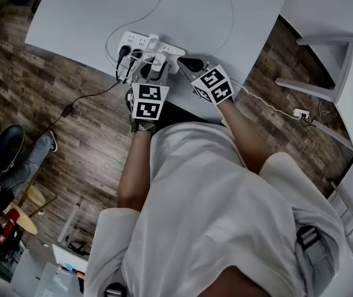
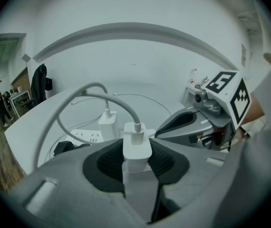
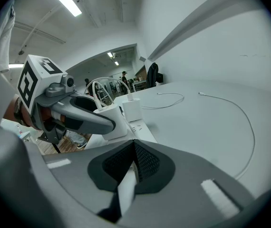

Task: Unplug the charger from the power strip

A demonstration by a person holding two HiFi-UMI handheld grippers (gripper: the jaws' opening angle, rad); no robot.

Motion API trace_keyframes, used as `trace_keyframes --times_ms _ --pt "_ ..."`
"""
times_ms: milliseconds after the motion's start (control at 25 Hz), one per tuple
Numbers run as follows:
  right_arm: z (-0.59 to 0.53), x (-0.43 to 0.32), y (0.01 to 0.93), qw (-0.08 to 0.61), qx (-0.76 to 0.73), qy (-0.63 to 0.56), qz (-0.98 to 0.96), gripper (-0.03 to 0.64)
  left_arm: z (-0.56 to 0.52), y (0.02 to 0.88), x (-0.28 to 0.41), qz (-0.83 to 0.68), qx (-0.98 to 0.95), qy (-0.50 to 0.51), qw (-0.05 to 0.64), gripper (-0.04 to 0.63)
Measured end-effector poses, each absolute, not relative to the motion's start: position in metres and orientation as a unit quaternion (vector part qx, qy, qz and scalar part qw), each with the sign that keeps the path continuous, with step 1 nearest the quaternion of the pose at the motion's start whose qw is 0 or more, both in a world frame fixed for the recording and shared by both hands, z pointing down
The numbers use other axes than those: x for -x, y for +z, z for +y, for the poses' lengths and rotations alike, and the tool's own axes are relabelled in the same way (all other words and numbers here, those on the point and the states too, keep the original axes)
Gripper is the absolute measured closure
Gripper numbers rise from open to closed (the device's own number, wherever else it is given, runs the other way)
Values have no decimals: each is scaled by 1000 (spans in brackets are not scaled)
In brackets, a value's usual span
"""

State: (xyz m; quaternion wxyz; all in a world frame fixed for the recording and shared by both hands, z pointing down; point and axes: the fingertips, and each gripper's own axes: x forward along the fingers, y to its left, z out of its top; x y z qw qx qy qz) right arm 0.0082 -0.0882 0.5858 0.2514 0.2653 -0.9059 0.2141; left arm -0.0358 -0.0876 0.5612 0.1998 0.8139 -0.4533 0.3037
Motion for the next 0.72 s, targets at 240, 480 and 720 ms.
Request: trace_keyframes --times_ms 240,480,720 --pt "-89 -7 586 251 -265 214 -906 615 -89 561 37 -454 -814 298 207 453" --pt "-89 -8 587 252 -264 216 -906 615 -89 562 38 -455 -814 269 241 453" --pt "-89 -8 588 252 -266 215 -906 615 -89 563 39 -456 -814 267 241 453"
